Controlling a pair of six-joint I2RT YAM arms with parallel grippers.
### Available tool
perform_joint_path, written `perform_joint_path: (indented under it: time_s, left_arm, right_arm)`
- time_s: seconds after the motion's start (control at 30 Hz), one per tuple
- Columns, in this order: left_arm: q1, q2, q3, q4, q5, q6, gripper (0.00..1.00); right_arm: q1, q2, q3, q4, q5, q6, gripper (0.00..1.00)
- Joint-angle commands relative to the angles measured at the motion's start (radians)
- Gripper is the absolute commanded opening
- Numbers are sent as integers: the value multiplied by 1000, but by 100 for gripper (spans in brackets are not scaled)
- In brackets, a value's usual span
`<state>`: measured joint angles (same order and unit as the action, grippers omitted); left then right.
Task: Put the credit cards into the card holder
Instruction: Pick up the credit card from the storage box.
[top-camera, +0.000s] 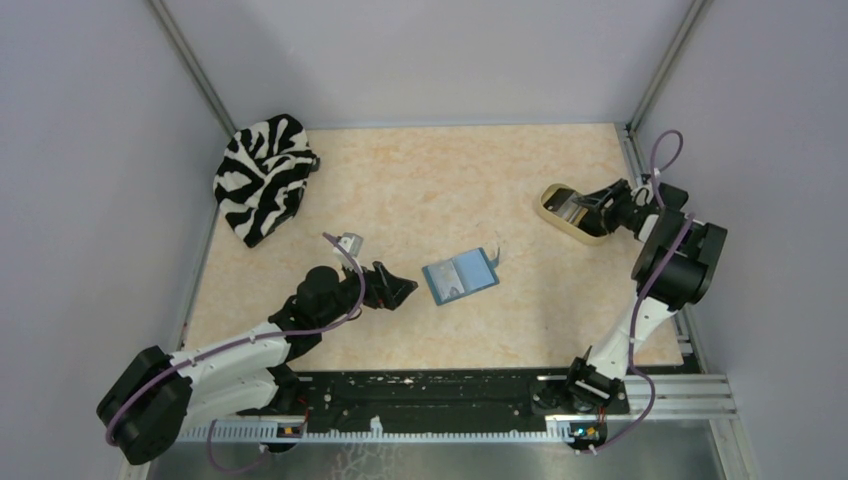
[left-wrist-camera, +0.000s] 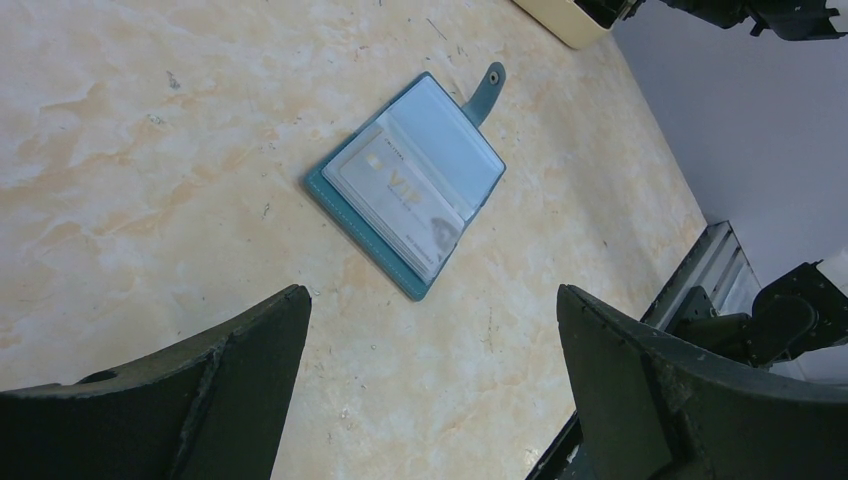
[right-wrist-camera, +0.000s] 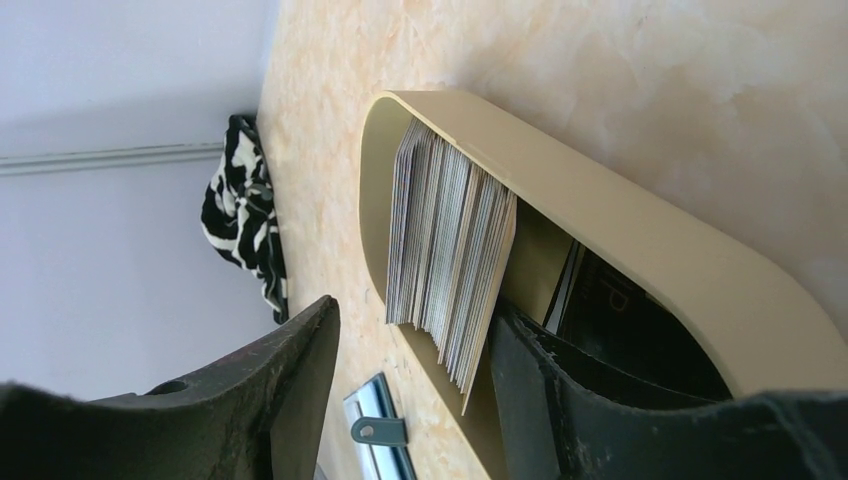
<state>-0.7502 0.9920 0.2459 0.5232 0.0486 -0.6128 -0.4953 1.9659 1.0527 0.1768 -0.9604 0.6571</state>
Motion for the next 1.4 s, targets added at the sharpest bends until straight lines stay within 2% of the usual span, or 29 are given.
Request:
perform_joint_path:
  time_s: [0.0, 0.33, 0.57, 1.0, 1.37]
  left_arm:
    - [3, -16, 6, 14, 3, -2, 98]
    - [3, -42, -10, 3, -5, -4, 98]
    - [3, -46, -11, 0, -8, -4, 98]
    - [3, -48, -11, 1, -7, -4, 98]
    - [3, -64, -8, -1, -3, -4, 98]
  right_arm:
    - [-24, -66, -2, 18, -28, -7, 55]
    - [-44, -75, 10, -68, 12, -71, 44]
    - [-58, -79, 15, -97, 16, -89, 41]
    - [-61, -73, 60, -268, 130, -198, 19]
    - [-74, -132, 104, -408, 197, -300, 0]
